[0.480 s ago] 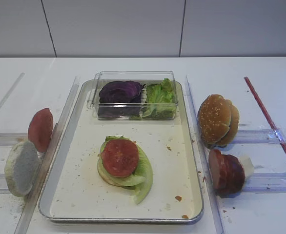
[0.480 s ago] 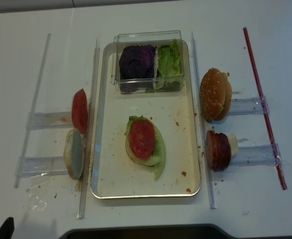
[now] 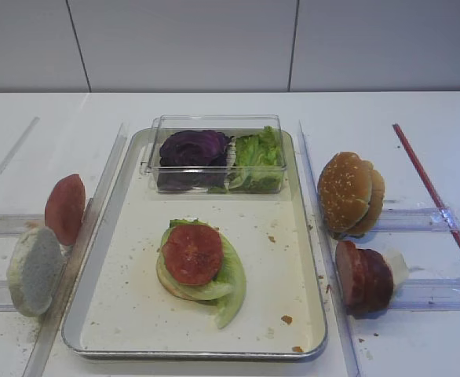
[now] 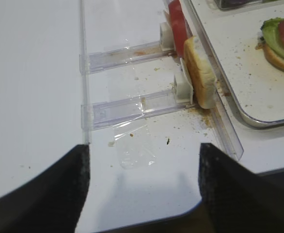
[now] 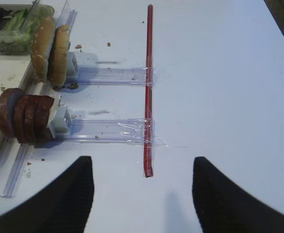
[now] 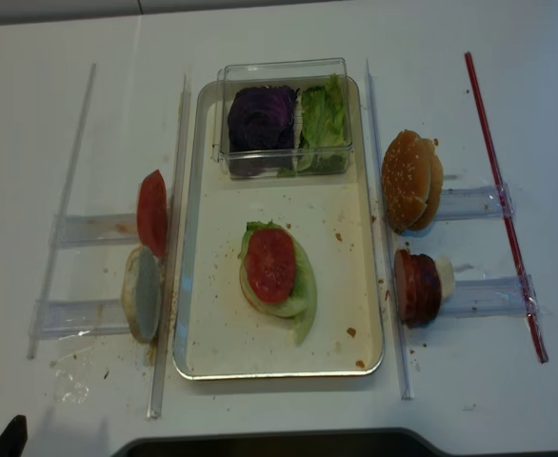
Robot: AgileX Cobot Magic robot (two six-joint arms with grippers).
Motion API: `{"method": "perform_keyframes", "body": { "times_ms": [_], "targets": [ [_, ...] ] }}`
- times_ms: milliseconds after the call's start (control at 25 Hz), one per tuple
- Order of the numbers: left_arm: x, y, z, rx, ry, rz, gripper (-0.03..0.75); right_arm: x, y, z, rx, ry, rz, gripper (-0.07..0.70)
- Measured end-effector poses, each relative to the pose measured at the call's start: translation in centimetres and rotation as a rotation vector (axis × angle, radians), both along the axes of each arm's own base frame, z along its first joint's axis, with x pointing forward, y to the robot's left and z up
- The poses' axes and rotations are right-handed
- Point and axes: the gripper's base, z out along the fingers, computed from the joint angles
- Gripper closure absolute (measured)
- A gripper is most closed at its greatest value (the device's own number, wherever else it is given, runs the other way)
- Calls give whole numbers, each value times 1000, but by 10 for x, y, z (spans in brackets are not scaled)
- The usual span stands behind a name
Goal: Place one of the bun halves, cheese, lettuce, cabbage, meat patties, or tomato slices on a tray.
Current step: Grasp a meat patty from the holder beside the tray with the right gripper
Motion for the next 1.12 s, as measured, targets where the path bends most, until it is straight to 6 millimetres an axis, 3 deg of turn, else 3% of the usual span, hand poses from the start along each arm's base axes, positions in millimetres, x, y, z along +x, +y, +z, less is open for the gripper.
{"method": "perform_keyframes", "body": {
  "times_ms": [720,920,1120],
  "targets": [
    [0,0,0,1,0,0,277,0,0,2,-7,-7,-3,181],
    [0,0,0,2,0,1,277,-5,-2,22,-30,-57,-18,181],
    [0,0,0,0,0,3,272,6,-3,54,-37,-23,-20,181]
  ]
}}
